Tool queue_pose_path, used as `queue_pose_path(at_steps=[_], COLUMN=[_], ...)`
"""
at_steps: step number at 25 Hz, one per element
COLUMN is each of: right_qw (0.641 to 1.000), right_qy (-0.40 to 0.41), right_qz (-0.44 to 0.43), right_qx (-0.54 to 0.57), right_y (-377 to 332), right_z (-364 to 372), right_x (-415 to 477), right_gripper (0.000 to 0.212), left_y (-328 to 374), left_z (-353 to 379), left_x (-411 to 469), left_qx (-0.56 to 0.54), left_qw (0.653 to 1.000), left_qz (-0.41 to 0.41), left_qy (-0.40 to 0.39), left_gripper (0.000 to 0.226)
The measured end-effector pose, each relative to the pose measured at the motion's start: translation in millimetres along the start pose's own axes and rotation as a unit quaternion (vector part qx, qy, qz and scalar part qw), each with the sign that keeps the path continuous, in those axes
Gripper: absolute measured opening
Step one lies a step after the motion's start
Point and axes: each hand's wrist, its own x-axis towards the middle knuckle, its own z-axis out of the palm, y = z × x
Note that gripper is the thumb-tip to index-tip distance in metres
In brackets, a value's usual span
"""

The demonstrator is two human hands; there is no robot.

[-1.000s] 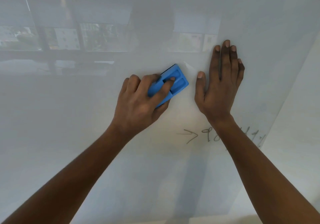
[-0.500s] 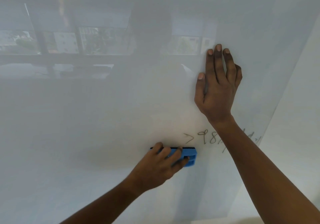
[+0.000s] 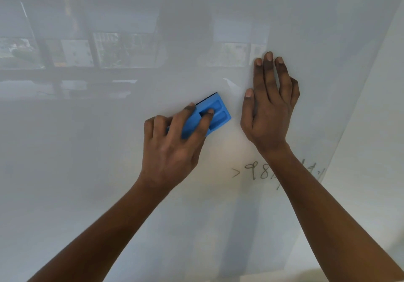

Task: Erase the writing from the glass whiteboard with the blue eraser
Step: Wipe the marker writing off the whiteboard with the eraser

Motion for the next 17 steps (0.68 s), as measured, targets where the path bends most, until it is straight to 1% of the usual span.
queue_pose_path(at_steps=[2,3,6,8,11,13,15,17], right_qw=[1.000,1.000,1.000,1.000,1.000,1.000,0.999,0.997], right_qy=[-0.003,-0.004,-0.006,-0.008,-0.013,-0.023,-0.040,-0.072], right_qz=[-0.002,-0.001,0.001,0.000,0.002,0.008,0.016,0.028], right_qx=[0.000,0.000,-0.004,-0.006,-0.005,-0.003,0.003,0.028], right_y=[-1,-1,0,-1,-3,-4,-6,-9], right_z=[0,0,0,0,0,-2,-7,-16], right_x=[0,-1,-1,-1,-1,-1,1,3], right_gripper=[0.053,0.053,0.053,0.053,0.052,0.052,0.053,0.056], left_y=[5,9,21,23,24,26,29,37], left_z=[-1,-3,-12,-15,-15,-16,-17,-17], left_x=[-13,-26,-75,-92,-91,-88,-88,-86], left_qx=[-0.017,-0.029,-0.062,-0.064,-0.052,-0.049,-0.065,-0.092], left_qw=[1.000,0.999,0.988,0.981,0.983,0.985,0.989,0.988], left_qz=[0.009,0.027,0.111,0.139,0.129,0.113,0.068,0.001], left_qy=[-0.004,-0.015,-0.083,-0.119,-0.124,-0.120,-0.116,-0.122], left_gripper=[0.035,0.039,0.050,0.049,0.040,0.038,0.041,0.046])
